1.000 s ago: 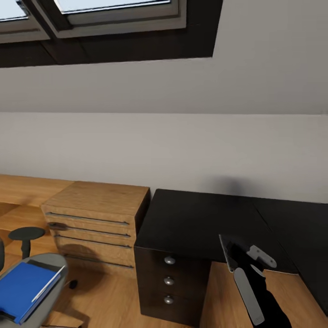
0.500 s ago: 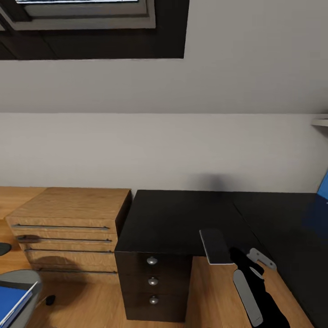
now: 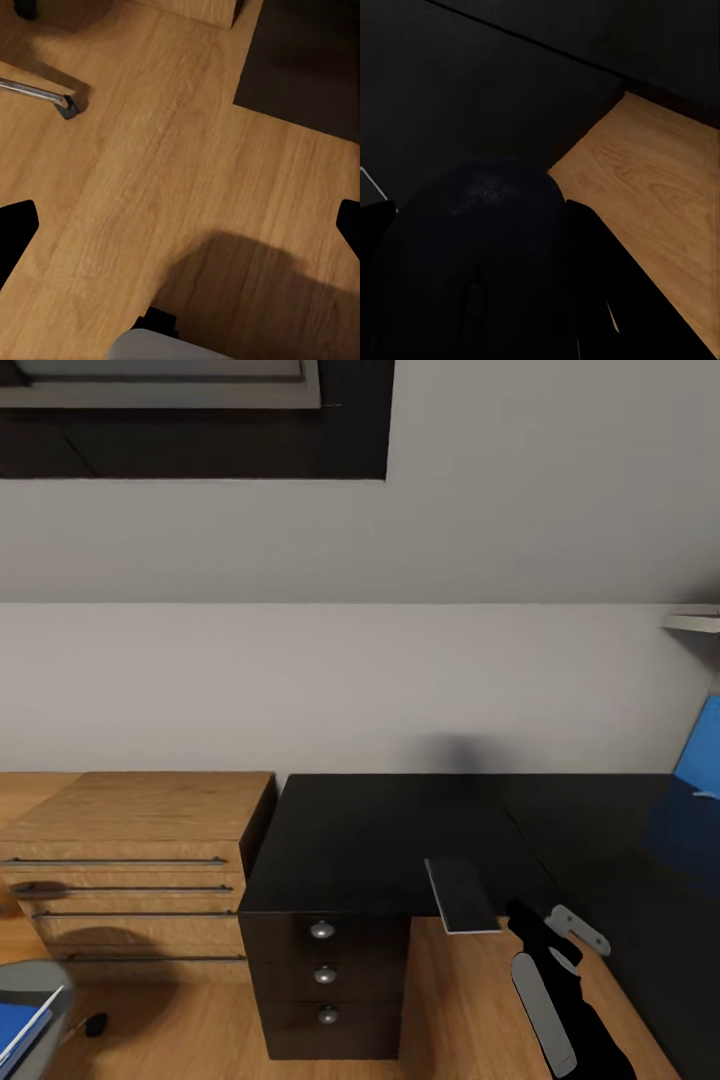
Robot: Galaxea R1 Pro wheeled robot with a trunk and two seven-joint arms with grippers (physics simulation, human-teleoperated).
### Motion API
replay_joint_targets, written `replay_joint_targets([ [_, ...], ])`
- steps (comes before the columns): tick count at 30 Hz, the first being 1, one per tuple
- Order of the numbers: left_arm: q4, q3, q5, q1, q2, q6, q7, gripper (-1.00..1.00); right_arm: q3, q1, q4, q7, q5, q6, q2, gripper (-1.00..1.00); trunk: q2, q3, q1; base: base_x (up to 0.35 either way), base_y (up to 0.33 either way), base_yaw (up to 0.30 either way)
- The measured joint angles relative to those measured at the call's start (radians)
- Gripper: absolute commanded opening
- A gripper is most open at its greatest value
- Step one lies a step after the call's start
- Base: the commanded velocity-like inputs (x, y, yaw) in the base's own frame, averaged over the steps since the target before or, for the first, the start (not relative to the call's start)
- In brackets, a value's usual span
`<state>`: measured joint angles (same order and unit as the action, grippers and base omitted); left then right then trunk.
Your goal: In the bedroom, organize the workspace by keeping the computer under the desk, ensuring the monitor is on the desk, placing the keyboard on the desk next to the monitor, placing the mouse on the desk next to the keyboard, moving the folder from the swivel chair onto the desk next to the mouse, stacking the notebook on top of the folder with the pen on top of the notebook, and positioning the swivel chair next to the desk.
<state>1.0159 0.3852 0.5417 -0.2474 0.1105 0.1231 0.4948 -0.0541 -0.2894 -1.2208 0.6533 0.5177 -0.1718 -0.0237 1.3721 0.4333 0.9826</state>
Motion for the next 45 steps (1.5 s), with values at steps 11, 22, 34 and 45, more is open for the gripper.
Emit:
replay_joint_targets([
  [11,0.000,0.000,0.000,0.000,0.000,0.000,0.000,1.00,0.000,0.000,0.000,-0.003,0.001,0.005,0.002,-1.00,0.000,0.000,0.000,0.000,0.000,-0.236],
  [22,0.000,0.001,0.000,0.000,-0.001,0.000,0.000,1.00,-0.005,-0.002,0.031,-0.006,-0.002,0.005,0.009,-1.00,0.000,0.000,0.000,0.000,0.000,-0.265],
  [34,0.000,0.001,0.000,0.000,-0.001,0.000,0.000,1.00,-0.016,-0.008,0.104,-0.006,-0.003,0.061,0.040,-1.00,0.000,0.000,0.000,0.000,0.000,-0.268],
  [45,0.000,0.002,0.000,0.000,-0.001,0.002,0.000,1.00,-0.009,-0.028,0.188,-0.184,-0.012,0.095,0.194,-1.00,0.000,0.009,0.000,0.000,0.000,-0.239],
])
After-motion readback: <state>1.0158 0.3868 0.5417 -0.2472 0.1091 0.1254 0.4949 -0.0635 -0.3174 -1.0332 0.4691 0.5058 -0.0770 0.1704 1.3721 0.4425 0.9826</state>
